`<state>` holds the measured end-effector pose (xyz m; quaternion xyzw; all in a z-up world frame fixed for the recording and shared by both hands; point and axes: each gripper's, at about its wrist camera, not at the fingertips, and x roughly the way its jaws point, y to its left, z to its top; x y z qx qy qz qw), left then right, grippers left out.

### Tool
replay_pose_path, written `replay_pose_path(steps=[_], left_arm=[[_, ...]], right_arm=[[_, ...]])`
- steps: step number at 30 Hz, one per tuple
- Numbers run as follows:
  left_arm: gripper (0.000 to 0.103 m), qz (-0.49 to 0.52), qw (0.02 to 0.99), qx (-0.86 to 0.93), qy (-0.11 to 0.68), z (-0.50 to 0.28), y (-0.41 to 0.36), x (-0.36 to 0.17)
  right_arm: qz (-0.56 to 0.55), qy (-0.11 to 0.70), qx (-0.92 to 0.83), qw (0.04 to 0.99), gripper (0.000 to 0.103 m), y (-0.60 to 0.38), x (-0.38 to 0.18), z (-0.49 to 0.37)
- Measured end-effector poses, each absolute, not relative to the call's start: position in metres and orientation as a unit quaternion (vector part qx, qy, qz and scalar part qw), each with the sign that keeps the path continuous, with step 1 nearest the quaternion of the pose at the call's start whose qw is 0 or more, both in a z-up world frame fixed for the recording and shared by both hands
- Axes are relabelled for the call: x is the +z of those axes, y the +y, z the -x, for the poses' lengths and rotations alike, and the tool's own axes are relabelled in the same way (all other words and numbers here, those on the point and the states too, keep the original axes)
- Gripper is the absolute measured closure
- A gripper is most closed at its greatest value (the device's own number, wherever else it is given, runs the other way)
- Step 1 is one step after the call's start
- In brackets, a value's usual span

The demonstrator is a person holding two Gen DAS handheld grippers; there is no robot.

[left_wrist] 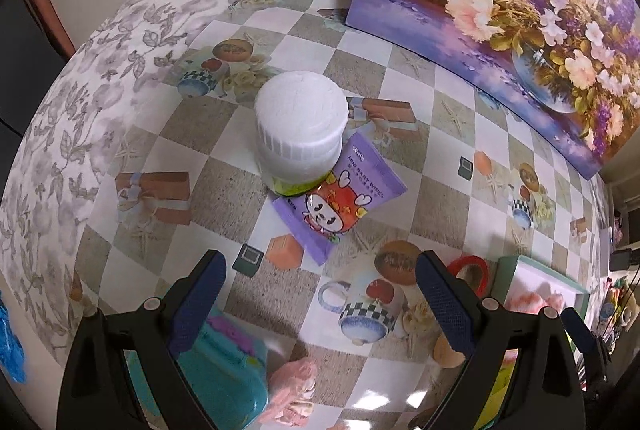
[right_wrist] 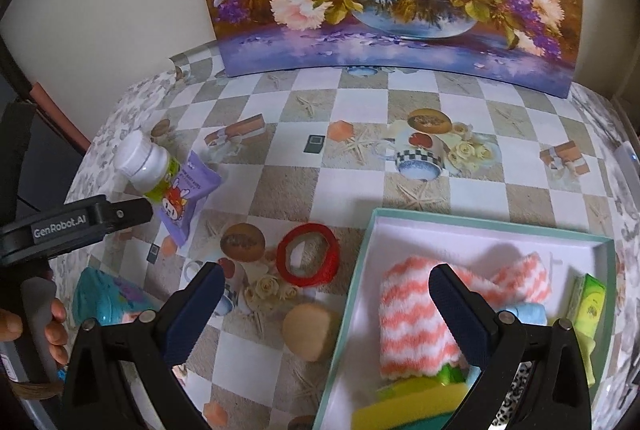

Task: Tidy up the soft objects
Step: 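Lower the left tool onto the purple snack bag and close it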

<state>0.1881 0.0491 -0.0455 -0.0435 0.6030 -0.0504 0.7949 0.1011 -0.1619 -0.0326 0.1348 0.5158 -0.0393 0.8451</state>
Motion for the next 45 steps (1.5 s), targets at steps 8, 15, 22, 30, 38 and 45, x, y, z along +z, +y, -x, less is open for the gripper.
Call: replay_pose_path(steps=[8,15,22,30,38,45], left_arm=[[0.007,0.049,0.792,-0.053,0.606,-0.199,0.044,-0.053],[0.007,0.052,0.793,-0.049,0.605,-0.208,0.048,-0.06],[0.007,0.057,0.789,-0.046,0.61,-0.217,0.051,-0.071],[0.007,0.054,0.79,-0.052,0.609,-0.222,0.045,-0.082],[0.007,0.054,0.789,-0.047,0.61,-0.227,0.046,-0.096],[0.008,0.042,0.79,-0.051,0.609,-0.228,0.039,-0.104]], right_arm=[[-0.12,0.508,-0.011,0.853,0.0,-0.155,-0.028,-0.115],[-0.106,0.512,0.012,0.852,0.0,-0.149,-0.035,-0.128],[-0.104,0.525,0.035,0.844,0.009,-0.139,-0.052,-0.141],[-0.092,0.549,0.046,0.829,0.015,-0.133,-0.078,-0.15],[-0.086,0.562,0.035,0.822,0.016,-0.132,-0.093,-0.155],[-0.076,0.567,0.03,0.82,0.016,-0.13,-0.1,-0.157]])
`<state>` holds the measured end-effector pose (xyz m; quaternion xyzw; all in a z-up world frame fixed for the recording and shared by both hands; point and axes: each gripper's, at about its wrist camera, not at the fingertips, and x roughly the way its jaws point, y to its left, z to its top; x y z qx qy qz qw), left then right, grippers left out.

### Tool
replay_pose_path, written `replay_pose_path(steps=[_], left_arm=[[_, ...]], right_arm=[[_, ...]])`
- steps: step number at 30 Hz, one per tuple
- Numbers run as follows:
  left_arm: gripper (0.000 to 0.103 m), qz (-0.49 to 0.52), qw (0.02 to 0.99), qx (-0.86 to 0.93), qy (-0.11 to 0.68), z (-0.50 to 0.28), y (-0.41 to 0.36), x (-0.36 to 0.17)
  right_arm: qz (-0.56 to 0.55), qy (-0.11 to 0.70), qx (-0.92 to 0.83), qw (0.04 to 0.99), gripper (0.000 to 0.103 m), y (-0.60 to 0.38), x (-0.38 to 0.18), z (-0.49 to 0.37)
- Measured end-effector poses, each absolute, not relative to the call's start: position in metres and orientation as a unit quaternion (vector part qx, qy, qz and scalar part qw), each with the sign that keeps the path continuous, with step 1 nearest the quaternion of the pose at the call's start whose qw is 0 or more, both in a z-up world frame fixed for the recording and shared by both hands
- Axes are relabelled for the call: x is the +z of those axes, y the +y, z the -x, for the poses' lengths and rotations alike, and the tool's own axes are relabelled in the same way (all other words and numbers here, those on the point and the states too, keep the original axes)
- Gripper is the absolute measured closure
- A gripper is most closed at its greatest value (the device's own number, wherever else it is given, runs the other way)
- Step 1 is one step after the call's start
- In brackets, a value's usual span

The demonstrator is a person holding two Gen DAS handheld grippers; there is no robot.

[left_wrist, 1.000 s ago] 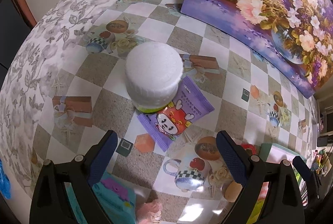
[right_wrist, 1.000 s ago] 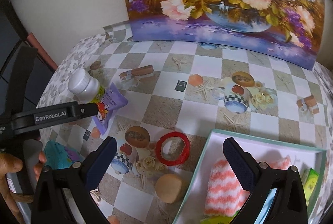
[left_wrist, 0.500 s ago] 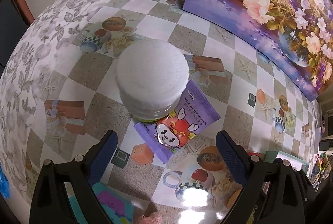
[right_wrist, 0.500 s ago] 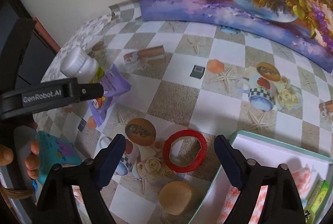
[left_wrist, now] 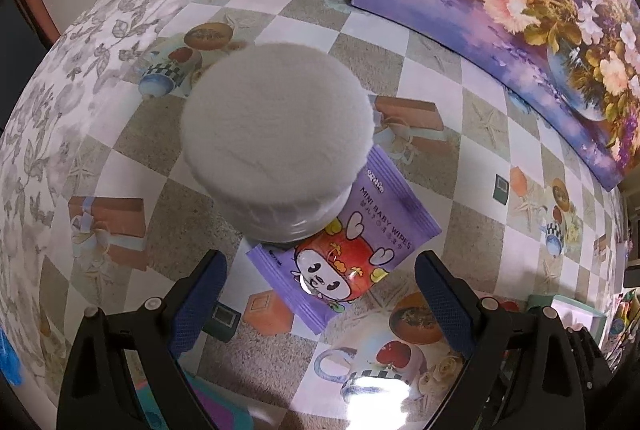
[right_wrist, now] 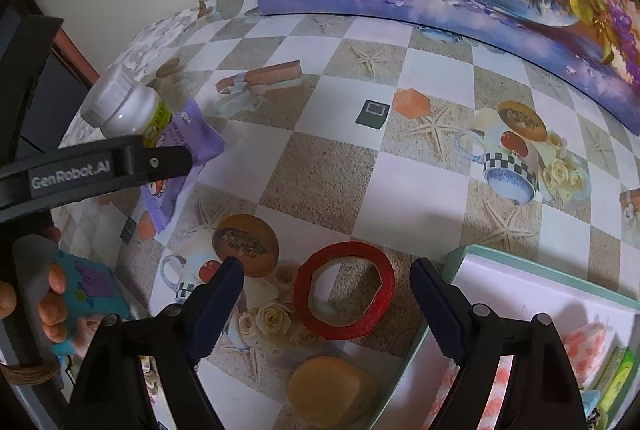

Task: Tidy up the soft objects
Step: 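Lower the left tool onto the purple snack bag and close it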

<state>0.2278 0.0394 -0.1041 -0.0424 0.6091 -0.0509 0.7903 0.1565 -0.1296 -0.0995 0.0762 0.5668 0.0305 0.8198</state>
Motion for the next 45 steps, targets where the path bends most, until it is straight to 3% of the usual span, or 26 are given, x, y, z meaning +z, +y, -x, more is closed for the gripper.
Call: replay_pose_path(steps=[23,45], left_arm=[[0.015,0.045,0.791,-0.06,0.608,-0.231,0.045,-0.118],[0.015,-0.023,0.786,-0.047,0.616,-0.234,0.036,-0.111]], right_arm=[[-0.042,0.587,0.034,0.808,0.03,-0.115,-0.117,-0.153],[-0.035,0.587,0.033,0.808,0.03,-0.112,-0.121,-0.152]])
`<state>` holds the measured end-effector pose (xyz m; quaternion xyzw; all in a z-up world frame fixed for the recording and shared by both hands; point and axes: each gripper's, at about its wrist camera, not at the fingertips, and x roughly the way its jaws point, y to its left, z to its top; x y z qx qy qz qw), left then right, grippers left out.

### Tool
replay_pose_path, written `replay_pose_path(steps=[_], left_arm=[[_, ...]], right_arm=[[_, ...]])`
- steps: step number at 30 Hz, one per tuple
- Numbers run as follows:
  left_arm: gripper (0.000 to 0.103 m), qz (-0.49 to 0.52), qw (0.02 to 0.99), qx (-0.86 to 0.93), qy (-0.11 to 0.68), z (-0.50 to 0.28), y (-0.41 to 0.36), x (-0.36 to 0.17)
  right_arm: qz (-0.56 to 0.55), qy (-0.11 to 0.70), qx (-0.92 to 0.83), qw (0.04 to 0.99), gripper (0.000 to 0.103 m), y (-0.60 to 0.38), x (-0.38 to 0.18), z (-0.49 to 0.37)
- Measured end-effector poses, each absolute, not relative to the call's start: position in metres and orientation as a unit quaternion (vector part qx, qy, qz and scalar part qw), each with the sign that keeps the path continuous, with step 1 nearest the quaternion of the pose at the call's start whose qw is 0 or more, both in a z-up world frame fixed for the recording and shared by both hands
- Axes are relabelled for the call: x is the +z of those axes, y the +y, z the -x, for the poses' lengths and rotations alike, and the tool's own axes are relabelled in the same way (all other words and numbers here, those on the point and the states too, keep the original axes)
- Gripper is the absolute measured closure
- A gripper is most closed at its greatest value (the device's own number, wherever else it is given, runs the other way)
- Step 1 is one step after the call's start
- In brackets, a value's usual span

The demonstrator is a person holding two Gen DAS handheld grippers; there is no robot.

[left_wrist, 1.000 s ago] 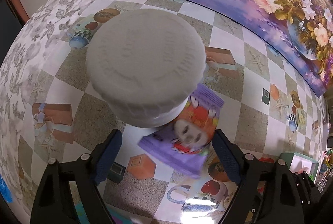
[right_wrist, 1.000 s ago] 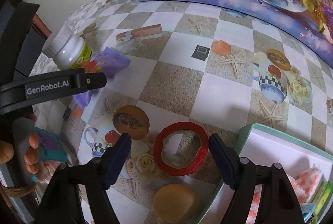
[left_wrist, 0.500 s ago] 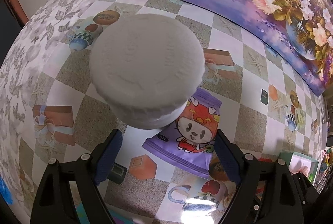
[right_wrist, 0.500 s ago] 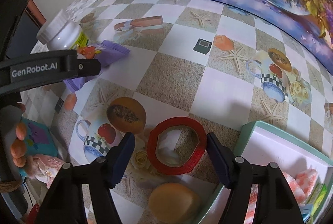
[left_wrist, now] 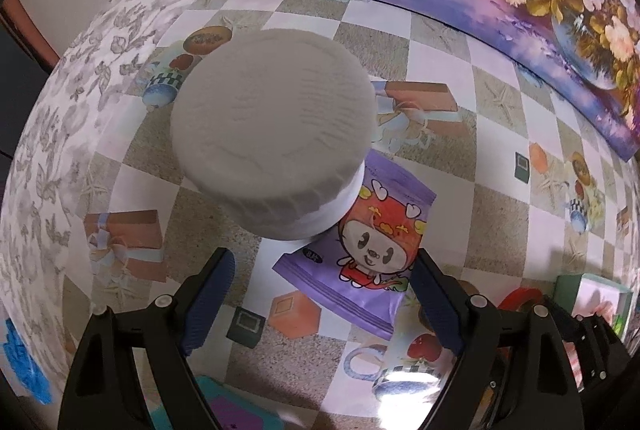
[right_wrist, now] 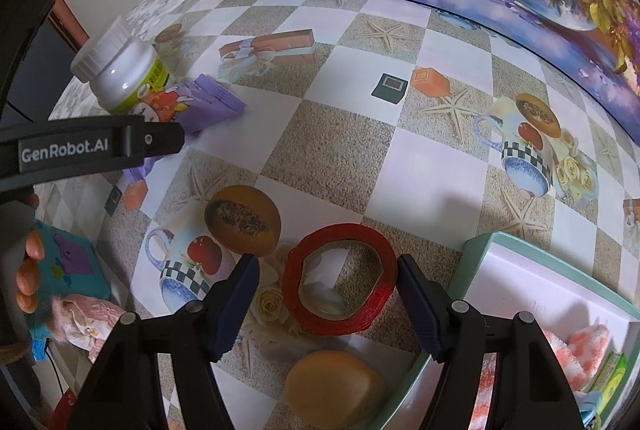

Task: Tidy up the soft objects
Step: 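Lower the left tool onto the purple snack bag and close it, then grasp the red tape ring with the right tool while the left tool holds the bag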

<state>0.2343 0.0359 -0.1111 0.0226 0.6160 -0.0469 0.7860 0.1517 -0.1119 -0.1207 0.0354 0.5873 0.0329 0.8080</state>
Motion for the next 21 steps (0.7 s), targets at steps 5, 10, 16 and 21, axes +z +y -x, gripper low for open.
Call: replay_pose_path(steps=[5,10,16,21], left_arm=[[0.015,-0.023,0.79,-0.05,0.61,-0.2346,0.0345,-0.1093],[0.029,-0.028,0.795,-0.065,0.602,-0.2295,0.0319,-0.1062],[0.042,-0.032,0.792,-0.073,0.605,-0.2269,0.0289,-0.1057],[0.044,-0.031,0.792,-0.075,0.606,-0.2254,0.0312,-0.105]], right_arm=[[-0.035,0.588,0.033,0.807,0.03,-0.112,-0.1208,-0.1517],[-0.032,0.588,0.032,0.807,0.032,-0.1114,-0.1209,-0.1512],[-0.038,0.588,0.028,0.807,0.045,-0.116,-0.1188,-0.1506],[-0.034,0.59,0.028,0.806,0.045,-0.1153,-0.1181,-0.1508]])
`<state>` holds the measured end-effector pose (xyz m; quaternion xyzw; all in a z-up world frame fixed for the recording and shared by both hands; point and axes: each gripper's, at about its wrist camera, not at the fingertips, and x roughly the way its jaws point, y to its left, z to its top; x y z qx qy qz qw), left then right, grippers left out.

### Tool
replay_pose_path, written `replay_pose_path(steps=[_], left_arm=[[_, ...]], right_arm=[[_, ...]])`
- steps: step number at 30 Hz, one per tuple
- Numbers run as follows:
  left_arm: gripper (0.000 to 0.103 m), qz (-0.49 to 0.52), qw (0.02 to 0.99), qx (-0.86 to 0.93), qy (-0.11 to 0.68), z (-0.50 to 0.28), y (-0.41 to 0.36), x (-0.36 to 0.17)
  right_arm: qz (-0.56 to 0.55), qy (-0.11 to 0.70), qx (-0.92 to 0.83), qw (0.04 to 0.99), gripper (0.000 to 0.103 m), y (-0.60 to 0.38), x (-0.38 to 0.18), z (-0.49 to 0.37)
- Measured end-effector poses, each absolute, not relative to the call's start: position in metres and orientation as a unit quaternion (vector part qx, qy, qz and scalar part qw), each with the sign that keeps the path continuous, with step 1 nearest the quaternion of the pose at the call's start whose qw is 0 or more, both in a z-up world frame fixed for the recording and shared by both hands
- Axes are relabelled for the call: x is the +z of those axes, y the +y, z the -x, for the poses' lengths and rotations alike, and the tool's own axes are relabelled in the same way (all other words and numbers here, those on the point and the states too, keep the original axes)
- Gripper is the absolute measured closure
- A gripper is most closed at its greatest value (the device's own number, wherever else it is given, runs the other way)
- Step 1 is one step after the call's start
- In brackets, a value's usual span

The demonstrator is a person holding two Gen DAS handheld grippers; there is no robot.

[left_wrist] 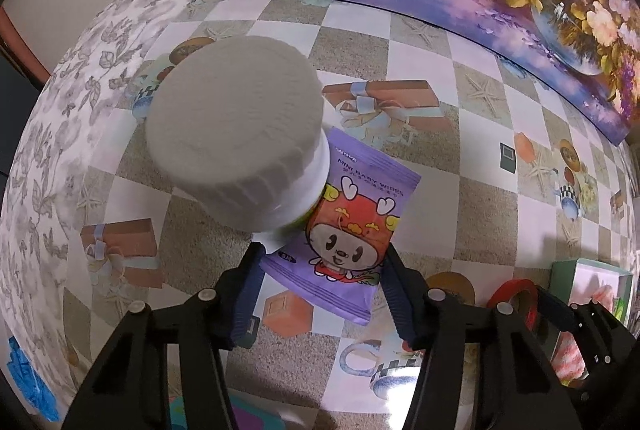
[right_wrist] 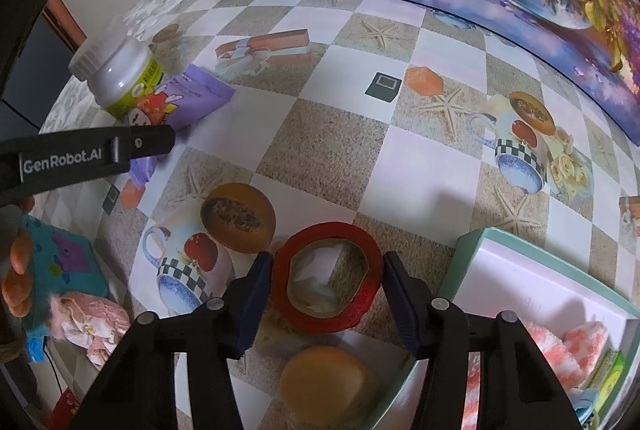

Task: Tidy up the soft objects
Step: 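Grasp the red tape ring with the right tool while the left tool holds the bag, then carry both tools over the white tray and open them to drop bag and ring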

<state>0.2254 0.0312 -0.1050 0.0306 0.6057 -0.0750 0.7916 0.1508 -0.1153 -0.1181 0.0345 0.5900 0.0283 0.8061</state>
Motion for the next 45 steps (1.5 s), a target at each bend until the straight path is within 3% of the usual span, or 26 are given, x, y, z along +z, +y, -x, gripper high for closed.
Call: replay_pose_path(steps=[15,29,45], left_arm=[[0.045,-0.025,0.802,-0.08,0.592,-0.21,0.036,-0.068],[0.045,-0.026,0.825,-0.104,0.555,-0.144,0.025,-0.01],[0.045,-0.07,0.831,-0.155,0.529,-0.065,-0.013,0.004]], right_arm=[[-0.052,0.57,0.027,0.819,0.046,-0.118,-0.076,-0.131],[-0.071,0.552,0.009,0.831,0.046,-0.129,-0.036,-0.073],[-0.138,0.525,-0.063,0.838,0.046,-0.18,-0.01,-0.004]])
